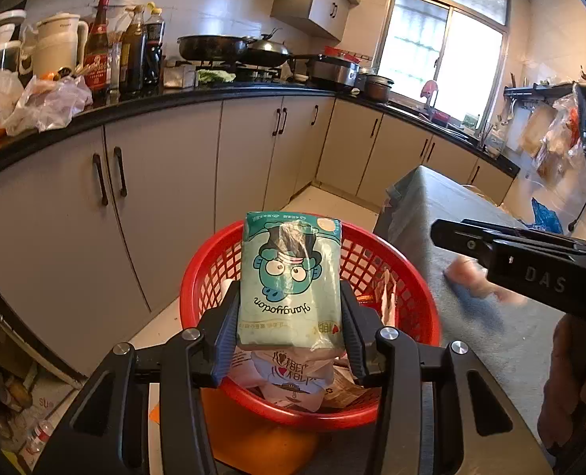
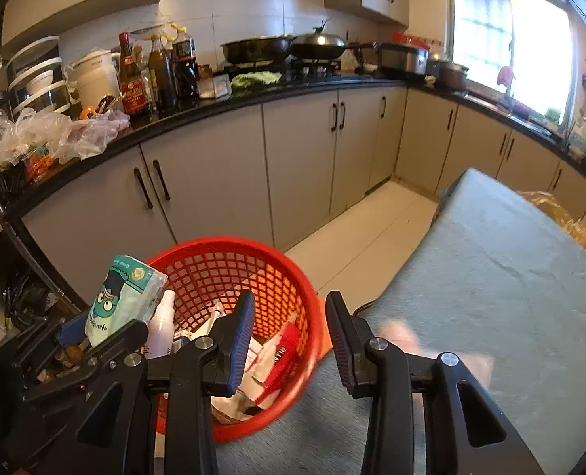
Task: Collect trash
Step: 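Lift and carry the tissue packet and plastic bag with both tools over the basket, then open both tools to drop the tissue packet and plastic bag into the basket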
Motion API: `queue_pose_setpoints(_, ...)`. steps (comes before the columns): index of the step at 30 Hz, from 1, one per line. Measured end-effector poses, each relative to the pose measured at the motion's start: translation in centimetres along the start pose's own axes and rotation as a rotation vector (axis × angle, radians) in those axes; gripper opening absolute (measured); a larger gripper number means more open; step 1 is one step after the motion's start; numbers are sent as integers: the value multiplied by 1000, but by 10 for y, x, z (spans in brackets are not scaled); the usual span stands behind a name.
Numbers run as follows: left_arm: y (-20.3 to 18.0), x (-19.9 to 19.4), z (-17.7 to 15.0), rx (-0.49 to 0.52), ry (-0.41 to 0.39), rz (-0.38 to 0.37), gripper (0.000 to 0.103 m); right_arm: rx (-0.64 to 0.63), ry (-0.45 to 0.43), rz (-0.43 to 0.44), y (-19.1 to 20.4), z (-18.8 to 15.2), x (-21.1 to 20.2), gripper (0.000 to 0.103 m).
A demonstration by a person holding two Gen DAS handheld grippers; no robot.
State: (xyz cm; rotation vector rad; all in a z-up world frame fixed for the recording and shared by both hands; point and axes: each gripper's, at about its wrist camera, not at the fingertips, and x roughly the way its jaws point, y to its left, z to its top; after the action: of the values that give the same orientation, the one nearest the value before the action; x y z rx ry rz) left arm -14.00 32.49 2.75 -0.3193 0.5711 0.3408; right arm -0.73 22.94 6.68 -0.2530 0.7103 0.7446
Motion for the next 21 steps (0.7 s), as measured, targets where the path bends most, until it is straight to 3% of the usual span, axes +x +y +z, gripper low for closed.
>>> queue_pose_setpoints(3,4,2,-1,1,-5,2,44,29,-40,8,-11,3,-12,40)
queue_pose_setpoints(5,4,6,-1,9,3,6,44,49,-56,-28,-29,3,-22,41)
queue_pose_setpoints(7,3,9,-1,14,10,1,44,75,-51,-85,-49,0,-26,48)
queue_pose_setpoints(10,0,12,0,14,9,-13,44,115,20,-153,-78,-8,-18,55)
queue_pose_setpoints(13,-3,15,2,21,6,-23,44,150,118,-73,-90,-25,1,56)
queue_pose_setpoints(16,-5,15,2,35,8,-27,44,97,155,-142,-85,-39,12,58)
queue_pose_setpoints(18,-6,15,2,37,9,-28,44,19,179,-187,-78,-45,18,64)
queue_pose_setpoints(20,-5,16,2,35,12,-24,44,-45,200,-247,-76,-51,25,63)
queue_pose_setpoints(21,-4,16,2,32,13,-23,44,-41,192,-242,-76,-50,25,46)
